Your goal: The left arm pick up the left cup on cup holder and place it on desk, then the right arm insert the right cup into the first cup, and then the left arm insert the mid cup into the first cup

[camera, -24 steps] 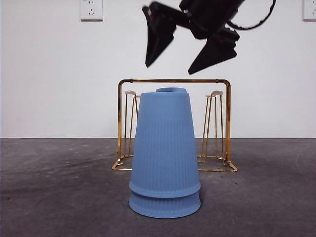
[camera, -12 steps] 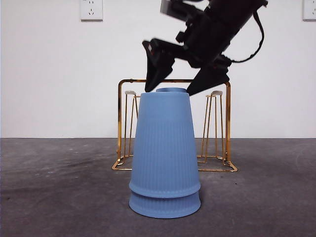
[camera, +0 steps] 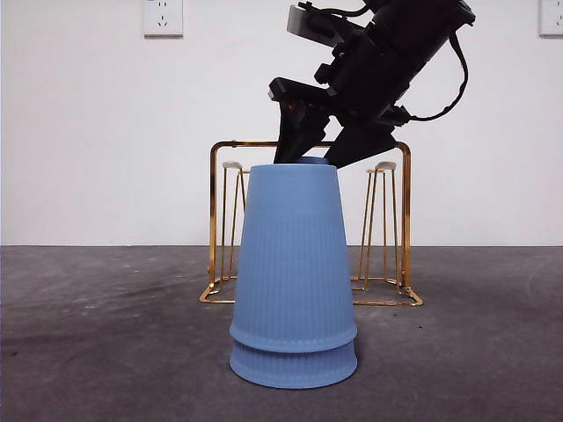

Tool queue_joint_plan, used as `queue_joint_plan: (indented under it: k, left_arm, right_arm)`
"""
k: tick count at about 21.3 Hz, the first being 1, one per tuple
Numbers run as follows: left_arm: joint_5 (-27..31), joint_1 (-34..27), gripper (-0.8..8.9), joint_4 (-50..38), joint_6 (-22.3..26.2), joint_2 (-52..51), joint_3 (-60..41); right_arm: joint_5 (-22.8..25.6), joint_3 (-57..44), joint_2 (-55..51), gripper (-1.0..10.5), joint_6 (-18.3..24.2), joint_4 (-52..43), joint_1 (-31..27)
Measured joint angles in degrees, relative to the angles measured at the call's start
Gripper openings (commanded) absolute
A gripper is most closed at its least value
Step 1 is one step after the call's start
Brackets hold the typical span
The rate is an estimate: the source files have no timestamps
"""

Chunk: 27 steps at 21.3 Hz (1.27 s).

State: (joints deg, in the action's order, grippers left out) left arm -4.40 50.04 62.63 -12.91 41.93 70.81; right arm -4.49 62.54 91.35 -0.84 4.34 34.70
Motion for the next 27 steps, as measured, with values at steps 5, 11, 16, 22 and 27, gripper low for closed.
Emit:
queue_joint_plan:
  k: [5,11,16,22,27]
  left_arm:
    - [0.02,0.00,5.33,0.02,0.00,-0.02,0.00]
    - [0.02,0.00,5.33,0.02,0.00,0.00,0.00]
    - [0.02,0.00,5.33,0.02,0.02,0.00,0.00]
    - [0.07,0.00,5.33,-0.13,0.04,0.00,0.00]
    - [1.29,0.02,5.33,-0.26,0.15,-0.02,0.00]
  right_arm:
    - [-0.04,0.13,0.17,2.6,0.00,-0.48,0.02]
    - [-0.04,2.80,-2.47,2.6,-0.02,3.82,0.24]
    - [-0.04,5.64,-8.17,2.6,-0.07,7.04,0.57]
    - [0.02,10.43,-15.21,2.6,-0.13,19.47,2.05]
    - [-0.28,11.26,-21.79,2.6,-1.62,29.29,3.74]
